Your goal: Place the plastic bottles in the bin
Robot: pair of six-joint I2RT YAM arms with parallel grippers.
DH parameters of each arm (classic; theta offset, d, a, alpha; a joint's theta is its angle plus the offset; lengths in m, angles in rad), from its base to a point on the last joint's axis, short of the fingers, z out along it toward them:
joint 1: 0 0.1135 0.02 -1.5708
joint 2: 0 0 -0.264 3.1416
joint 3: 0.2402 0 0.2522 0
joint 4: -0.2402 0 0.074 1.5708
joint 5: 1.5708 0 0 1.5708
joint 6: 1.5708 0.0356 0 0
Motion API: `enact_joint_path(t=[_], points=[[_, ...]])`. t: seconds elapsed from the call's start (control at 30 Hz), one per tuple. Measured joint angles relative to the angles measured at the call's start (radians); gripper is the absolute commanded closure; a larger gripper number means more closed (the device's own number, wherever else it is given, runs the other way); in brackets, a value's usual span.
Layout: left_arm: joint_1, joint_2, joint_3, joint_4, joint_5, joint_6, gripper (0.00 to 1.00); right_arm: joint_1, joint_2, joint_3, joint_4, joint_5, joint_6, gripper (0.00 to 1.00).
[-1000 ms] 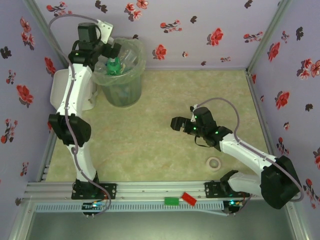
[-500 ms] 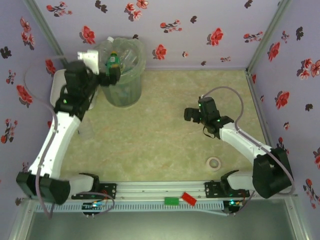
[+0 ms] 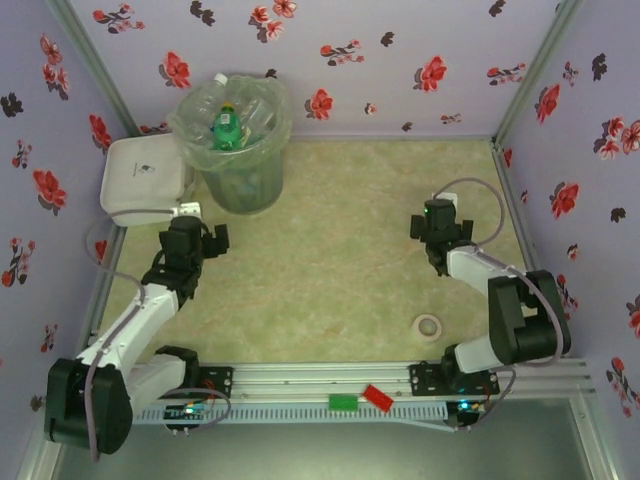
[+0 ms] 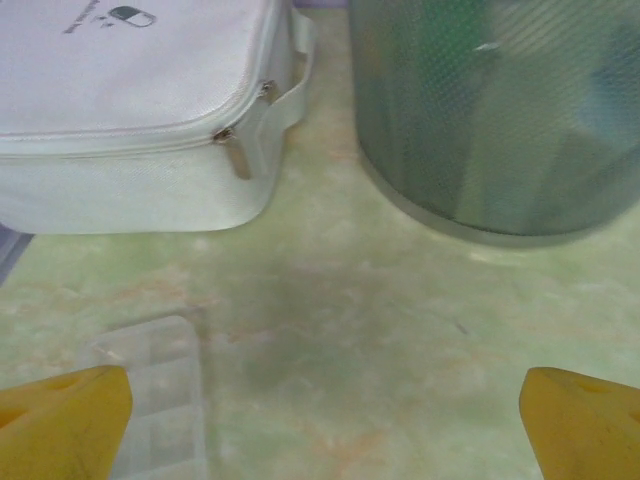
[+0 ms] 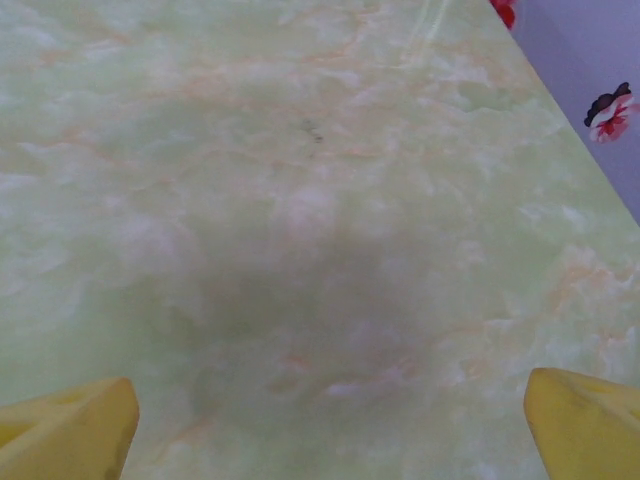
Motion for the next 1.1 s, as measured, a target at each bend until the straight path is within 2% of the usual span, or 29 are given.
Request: enact_joint_path(t=[0.13,0.27,0.33,0.5,0.63,0.8,1.1], points=[[0.012,0.101,-0.014,0.112,-0.064,0.055,0.00,-0.038,0.049,-0.063,0.176,-0.011,-0.020,0.01],[0.018,0.180,-0.029,0.241,-0.090,0.135,0.00,-0.098,0.053,-0.111,0.317,-0.078,-0.003,0.00],[0.027,0.213,-0.068,0.341,-0.091,0.160,0.00,-0.132,0.063,-0.172,0.455,-0.093,0.010,0.00],[0.066,0.323,-0.216,0.678,-0.044,0.207,0.00,-0.138,0.084,-0.227,0.549,-0.100,0.026,0.00],[0.107,0.501,-0.270,0.942,0.052,0.230,0.00,-0.132,0.081,-0.227,0.587,-0.100,0.026,0.00],[0.125,0.533,-0.274,1.027,0.121,0.237,0.00,-0.132,0.081,-0.227,0.602,-0.100,0.026,0.00],[0.130,0.533,-0.255,1.060,0.147,0.237,0.00,-0.130,0.081,-0.227,0.607,-0.130,0.025,0.00]])
